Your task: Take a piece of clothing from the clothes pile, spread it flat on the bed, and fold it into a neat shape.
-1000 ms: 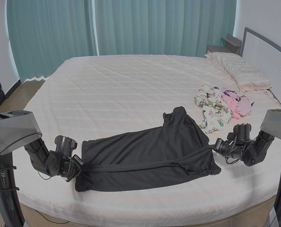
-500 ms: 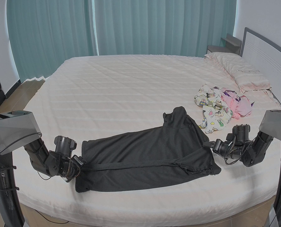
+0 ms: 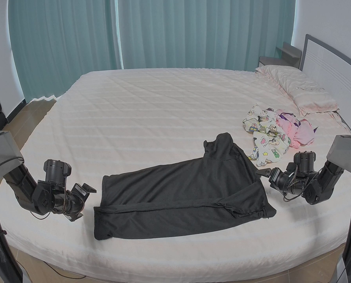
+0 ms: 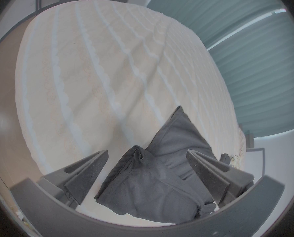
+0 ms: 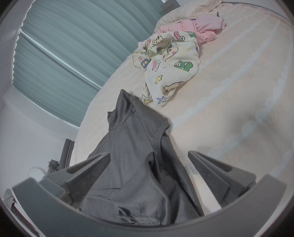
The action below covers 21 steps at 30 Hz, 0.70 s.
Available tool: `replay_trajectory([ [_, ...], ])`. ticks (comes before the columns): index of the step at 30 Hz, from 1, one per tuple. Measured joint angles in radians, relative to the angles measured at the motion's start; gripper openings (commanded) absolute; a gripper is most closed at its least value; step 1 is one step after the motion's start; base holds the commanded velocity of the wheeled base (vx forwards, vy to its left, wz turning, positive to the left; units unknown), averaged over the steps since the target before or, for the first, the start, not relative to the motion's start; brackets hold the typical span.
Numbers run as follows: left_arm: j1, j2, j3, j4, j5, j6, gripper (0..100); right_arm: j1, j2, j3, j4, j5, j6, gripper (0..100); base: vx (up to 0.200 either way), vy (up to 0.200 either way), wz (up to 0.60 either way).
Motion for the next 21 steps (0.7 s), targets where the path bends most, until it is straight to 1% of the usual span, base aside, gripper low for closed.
replay_trajectory([
  [1,0.004,-0.007,0.002,0.0,-0.005,-0.007,100,0.0,0.0,0.0,0.0,0.0,0.0,100,0.0,0.0,0.0],
  [6,0.024,-0.035,0.006,0.0,-0.053,-0.019,100,0.0,-0.004,0.0,0.0,0.0,0.001,100,0.2,0.0,0.0],
  [16,0.031,-0.04,0.004,0.002,-0.054,-0.018,100,0.006,-0.003,0.001,0.0,0.0,0.001,100,0.2,0.0,0.0],
  [21,0.031,-0.041,0.005,0.0,-0.054,-0.017,100,0.008,-0.001,0.003,0.0,0.0,0.0,100,0.0,0.0,0.0],
])
